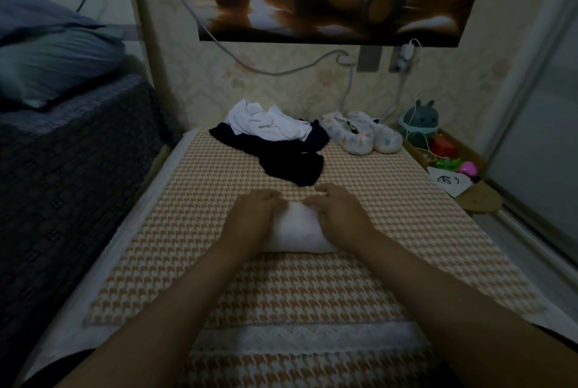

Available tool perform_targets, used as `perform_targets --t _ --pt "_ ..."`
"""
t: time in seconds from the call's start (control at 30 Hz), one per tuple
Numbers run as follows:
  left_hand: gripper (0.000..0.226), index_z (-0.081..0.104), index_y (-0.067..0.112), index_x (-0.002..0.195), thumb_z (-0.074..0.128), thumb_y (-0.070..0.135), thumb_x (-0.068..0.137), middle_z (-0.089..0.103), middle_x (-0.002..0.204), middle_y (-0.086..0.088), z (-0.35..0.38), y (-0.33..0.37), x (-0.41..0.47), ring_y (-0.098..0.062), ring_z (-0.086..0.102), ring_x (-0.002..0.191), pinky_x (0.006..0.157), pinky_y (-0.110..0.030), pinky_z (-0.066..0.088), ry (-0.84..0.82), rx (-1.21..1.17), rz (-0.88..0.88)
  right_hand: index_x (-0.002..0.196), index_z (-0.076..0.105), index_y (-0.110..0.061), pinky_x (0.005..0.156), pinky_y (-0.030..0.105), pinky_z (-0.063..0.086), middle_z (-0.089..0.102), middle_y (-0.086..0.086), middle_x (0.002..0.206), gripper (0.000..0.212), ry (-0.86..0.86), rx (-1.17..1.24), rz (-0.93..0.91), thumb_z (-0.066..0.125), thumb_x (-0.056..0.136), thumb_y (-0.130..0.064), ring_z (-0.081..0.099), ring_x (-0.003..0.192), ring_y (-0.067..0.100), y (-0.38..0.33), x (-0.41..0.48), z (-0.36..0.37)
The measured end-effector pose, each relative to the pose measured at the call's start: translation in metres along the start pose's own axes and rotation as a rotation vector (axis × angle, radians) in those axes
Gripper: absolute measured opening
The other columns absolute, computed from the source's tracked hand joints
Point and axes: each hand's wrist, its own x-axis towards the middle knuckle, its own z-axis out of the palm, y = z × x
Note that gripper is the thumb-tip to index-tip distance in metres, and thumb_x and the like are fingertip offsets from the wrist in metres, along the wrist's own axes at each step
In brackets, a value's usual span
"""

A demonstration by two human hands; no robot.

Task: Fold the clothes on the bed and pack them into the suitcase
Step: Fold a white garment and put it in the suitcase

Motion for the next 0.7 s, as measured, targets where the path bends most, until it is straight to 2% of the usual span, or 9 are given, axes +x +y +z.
perform_targets --t 0.07,0.1,0.17,0.23,0.4,0.5,0.57,0.63,0.7 --pt "0.057 0.059 0.019 0.131 0.029 0.044 0.089 0.059 0.133 -0.003 0.008 0.009 -0.002 -0.023 0.055 0.119 0.105 -0.036 0.036 -0.104 -0.035 0.004 0.127 0.062 -0.012 0.106 0.037 0.039 0.06 0.016 0.13 0.05 -0.054 -0.02 -0.123 0.034 0.096 -0.039 0.058 0.118 0.034 -0.003 0.0 0.012" --pt "0.061 0.05 0.019 0.139 0.023 0.048 0.093 0.05 0.143 -0.002 0.013 0.009 -0.005 -0.02 0.045 0.13 0.112 -0.035 0.027 -0.173 -0.069 -0.06 0.137 0.054 -0.012 0.11 0.035 0.033 0.055 0.014 0.137 0.058 -0.091 -0.045 -0.148 0.026 0.098 -0.046 0.052 0.125 0.031 -0.004 -0.003 0.017" --pt "0.061 0.031 0.023 0.15 0.021 0.053 0.099 0.026 0.157 0.001 0.022 0.005 -0.012 -0.015 0.021 0.145 0.12 -0.033 0.013 -0.331 -0.21 -0.231 0.15 0.032 -0.023 0.118 0.034 0.018 0.035 0.006 0.154 0.066 -0.177 -0.056 -0.064 0.013 0.096 -0.057 0.03 0.142 0.023 -0.005 -0.013 0.027" --pt "0.062 0.022 0.024 0.153 0.021 0.055 0.099 0.016 0.161 0.003 0.024 0.001 -0.014 -0.012 0.01 0.148 0.121 -0.034 0.008 -0.415 -0.32 -0.338 0.152 0.024 -0.029 0.118 0.032 0.01 0.026 0.001 0.158 0.065 -0.215 0.01 0.021 0.013 0.096 -0.06 0.02 0.145 0.019 -0.002 -0.014 0.034" --pt "0.058 0.023 0.021 0.153 0.024 0.049 0.102 0.022 0.159 -0.007 0.025 -0.001 -0.001 -0.022 0.023 0.145 0.119 -0.036 0.017 -0.452 -0.335 -0.442 0.151 0.026 -0.026 0.118 0.031 0.014 0.031 -0.002 0.156 0.055 -0.299 0.1 0.091 0.032 0.101 -0.049 0.027 0.142 0.016 0.003 0.0 0.033" --pt "0.059 0.022 0.021 0.153 0.021 0.05 0.102 0.022 0.159 -0.007 0.022 -0.003 0.008 -0.024 0.026 0.144 0.118 -0.036 0.02 -0.532 -0.296 -0.48 0.15 0.03 -0.026 0.117 0.034 0.018 0.036 -0.002 0.153 0.068 -0.272 0.108 0.091 0.025 0.092 -0.06 0.032 0.139 0.017 0.002 -0.001 0.035" --pt "0.058 0.03 0.021 0.151 0.026 0.051 0.101 0.029 0.157 -0.006 0.014 -0.001 0.015 -0.025 0.032 0.14 0.115 -0.036 0.025 -0.556 -0.277 -0.496 0.149 0.031 -0.028 0.116 0.035 0.019 0.039 -0.002 0.15 0.069 -0.242 0.105 0.085 0.022 0.09 -0.061 0.035 0.136 0.017 0.002 -0.004 0.036" --pt "0.053 0.046 0.021 0.141 0.039 0.051 0.098 0.046 0.145 -0.006 0.008 0.0 0.018 -0.024 0.047 0.125 0.1 -0.034 0.039 -0.486 -0.293 -0.528 0.149 0.032 -0.032 0.112 0.035 0.024 0.044 -0.001 0.145 0.072 -0.2 0.092 0.074 0.019 0.088 -0.067 0.039 0.129 0.018 0.002 -0.01 0.036" --pt "0.052 0.051 0.02 0.133 0.051 0.052 0.093 0.052 0.135 -0.007 0.0 0.003 0.017 -0.023 0.053 0.111 0.086 -0.032 0.043 -0.439 -0.339 -0.559 0.147 0.034 -0.034 0.108 0.035 0.028 0.047 -0.001 0.139 0.075 -0.172 0.098 0.08 0.018 0.085 -0.072 0.043 0.122 0.018 0.001 -0.018 0.035"
